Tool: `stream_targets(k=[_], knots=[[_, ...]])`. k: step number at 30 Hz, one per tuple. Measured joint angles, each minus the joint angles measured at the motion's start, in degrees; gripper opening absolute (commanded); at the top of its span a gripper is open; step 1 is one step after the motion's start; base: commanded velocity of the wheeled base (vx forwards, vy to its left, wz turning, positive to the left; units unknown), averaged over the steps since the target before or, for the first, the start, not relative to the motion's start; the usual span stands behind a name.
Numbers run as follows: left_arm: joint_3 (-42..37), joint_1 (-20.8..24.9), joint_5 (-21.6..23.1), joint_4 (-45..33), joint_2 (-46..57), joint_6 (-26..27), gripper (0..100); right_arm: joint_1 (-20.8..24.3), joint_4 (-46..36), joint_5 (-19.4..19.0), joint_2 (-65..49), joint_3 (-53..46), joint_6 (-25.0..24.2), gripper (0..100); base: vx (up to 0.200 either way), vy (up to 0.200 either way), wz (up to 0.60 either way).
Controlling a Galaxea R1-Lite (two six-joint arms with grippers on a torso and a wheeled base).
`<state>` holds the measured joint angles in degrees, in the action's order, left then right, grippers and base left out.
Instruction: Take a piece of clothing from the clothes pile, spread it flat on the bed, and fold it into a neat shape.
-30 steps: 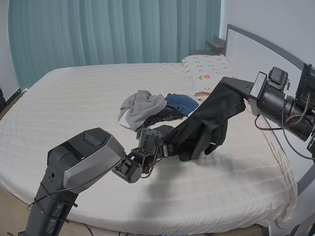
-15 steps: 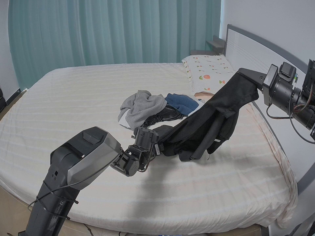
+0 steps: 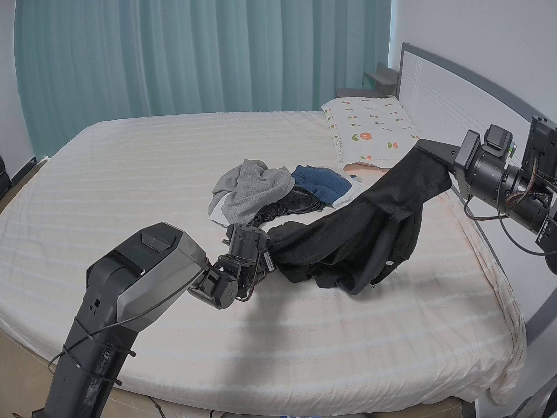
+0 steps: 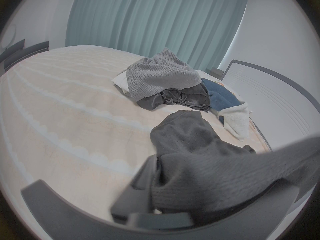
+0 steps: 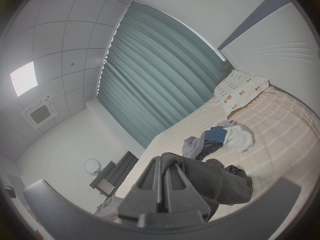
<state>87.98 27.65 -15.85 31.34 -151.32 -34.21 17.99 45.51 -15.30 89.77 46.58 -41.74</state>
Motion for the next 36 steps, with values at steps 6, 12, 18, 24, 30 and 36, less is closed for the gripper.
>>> stream_targets(k=[6, 12, 18, 24, 30, 36], knots=[[-6.4, -0.3, 3.8, -2.4, 6.9, -2.2, 0, 0.1, 0.0, 0.0, 1.6, -1.2, 0.1, 0, 0.0, 0.0, 0.0], [-11.6, -0.3, 8.5, -10.1, 18.4, -4.3, 0, 0.2, -0.3, 0.3, 3.3, -1.5, 0.8, 0, 0.0, 0.0, 0.0], [-13.0, -0.3, 11.0, -22.7, 30.3, -5.3, 0, 0.3, -0.2, 1.0, 5.2, -1.5, 4.0, 0, 0.0, 0.0, 0.0], [-13.3, -0.3, 11.9, -25.8, 39.7, -5.7, 0, 0.2, -0.2, 8.5, 5.5, 0.5, 8.3, 0, 0.0, 0.0, 0.0], [-16.0, -0.3, 11.9, -25.9, 44.6, -8.1, 0, -0.3, 0.7, 9.9, 4.9, 0.9, 8.3, 0, 0.0, 0.0, 0.0], [-21.7, 0.3, 12.0, -23.0, 46.2, -16.1, 0, -1.1, 0.9, 9.8, 4.9, -3.1, 2.2, 0, 0.0, 0.0, 0.0]])
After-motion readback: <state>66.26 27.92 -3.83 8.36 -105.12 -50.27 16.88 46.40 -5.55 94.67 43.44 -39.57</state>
